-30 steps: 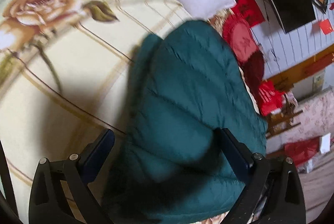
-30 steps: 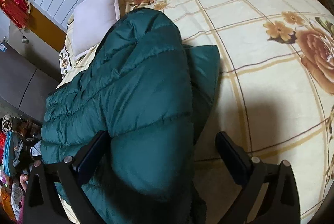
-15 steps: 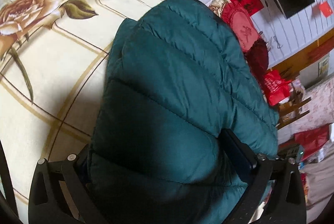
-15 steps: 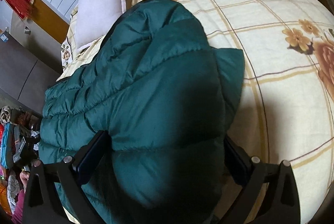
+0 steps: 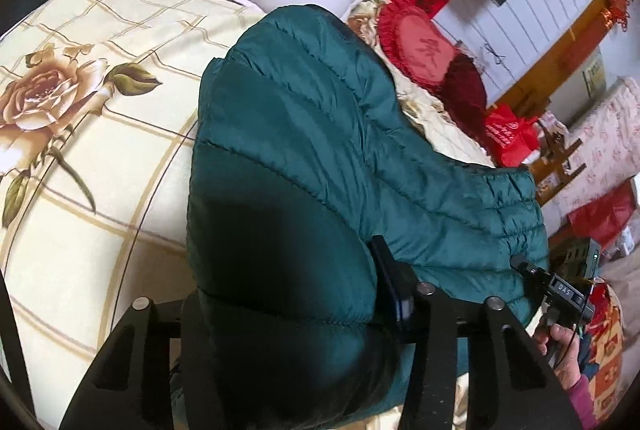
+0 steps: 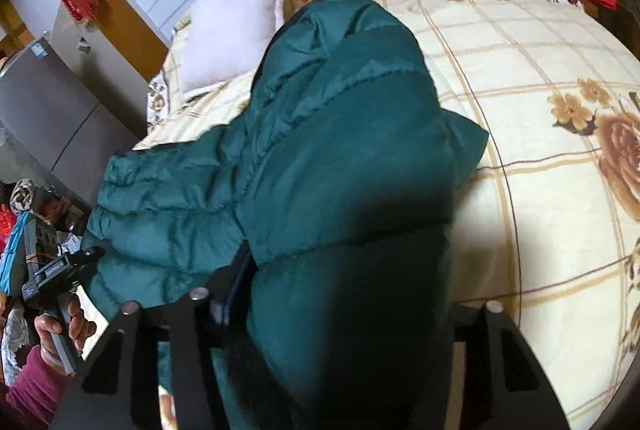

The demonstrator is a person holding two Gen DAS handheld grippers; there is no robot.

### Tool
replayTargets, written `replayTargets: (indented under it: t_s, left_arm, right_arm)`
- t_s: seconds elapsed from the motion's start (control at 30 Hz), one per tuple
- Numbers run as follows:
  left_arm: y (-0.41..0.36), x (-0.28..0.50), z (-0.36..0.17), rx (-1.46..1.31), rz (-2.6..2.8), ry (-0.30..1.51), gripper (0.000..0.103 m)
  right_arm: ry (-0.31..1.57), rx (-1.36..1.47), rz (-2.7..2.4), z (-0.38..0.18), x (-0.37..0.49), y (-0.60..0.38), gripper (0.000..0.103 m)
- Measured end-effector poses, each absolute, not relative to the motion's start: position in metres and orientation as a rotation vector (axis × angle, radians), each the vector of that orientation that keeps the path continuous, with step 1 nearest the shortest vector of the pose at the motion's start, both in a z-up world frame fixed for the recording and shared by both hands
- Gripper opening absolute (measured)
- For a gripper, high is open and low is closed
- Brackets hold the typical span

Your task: Fold large clothes

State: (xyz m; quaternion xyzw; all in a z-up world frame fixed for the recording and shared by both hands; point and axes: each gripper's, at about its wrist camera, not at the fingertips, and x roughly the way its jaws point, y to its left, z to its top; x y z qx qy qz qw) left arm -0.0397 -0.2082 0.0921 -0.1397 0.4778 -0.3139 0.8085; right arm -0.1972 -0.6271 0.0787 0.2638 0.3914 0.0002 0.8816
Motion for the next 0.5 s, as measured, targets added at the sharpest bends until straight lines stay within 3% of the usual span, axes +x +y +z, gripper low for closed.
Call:
replayTargets:
  t_s: [0.5]
  left_arm:
    - [-0.148, -0.114, 0.103, -0.277, -0.794, 1.075, 0.054]
  right_arm:
    - [0.854, 0.554, 0.082, 0.118, -0.303, -0.575, 0.049]
